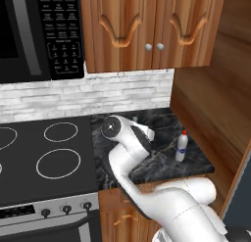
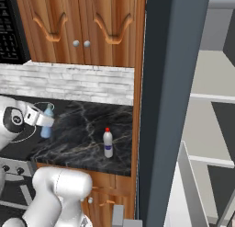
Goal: Take the bottled waters from the counter and place them in the freezer to freeze. Close the freezer door after placing the bottles.
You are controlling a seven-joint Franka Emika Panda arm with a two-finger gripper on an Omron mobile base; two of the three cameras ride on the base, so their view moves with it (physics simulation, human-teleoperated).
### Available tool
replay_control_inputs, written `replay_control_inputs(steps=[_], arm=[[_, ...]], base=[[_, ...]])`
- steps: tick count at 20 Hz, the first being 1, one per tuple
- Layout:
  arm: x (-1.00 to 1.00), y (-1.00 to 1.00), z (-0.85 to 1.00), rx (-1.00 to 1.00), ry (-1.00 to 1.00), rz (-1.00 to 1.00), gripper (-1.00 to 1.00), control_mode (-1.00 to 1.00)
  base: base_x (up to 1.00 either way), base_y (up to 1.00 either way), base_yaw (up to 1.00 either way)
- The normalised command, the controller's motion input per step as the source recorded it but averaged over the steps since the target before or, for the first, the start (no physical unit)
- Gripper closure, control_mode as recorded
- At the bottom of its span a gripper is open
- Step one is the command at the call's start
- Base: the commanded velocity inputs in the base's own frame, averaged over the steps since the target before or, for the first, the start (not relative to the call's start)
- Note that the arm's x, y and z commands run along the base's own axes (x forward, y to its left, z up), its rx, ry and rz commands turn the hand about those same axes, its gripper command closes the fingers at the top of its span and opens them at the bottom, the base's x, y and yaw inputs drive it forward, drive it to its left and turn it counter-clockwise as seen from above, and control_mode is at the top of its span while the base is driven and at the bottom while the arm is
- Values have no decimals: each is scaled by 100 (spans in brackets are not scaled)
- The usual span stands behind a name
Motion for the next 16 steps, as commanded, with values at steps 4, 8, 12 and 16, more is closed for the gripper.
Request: replay_control_inputs(steps=[4, 8, 12, 16], arm=[[-41, -19, 89, 3, 14, 31, 100, -100], [-18, -47, 64, 0, 8, 10, 100, -100], [-24, -44, 67, -1, 0, 1, 100, -100], [-49, 0, 55, -10, -9, 1, 100, -100]], base=[[0, 0, 0], [0, 0, 0], [0, 0, 0], [0, 0, 0]])
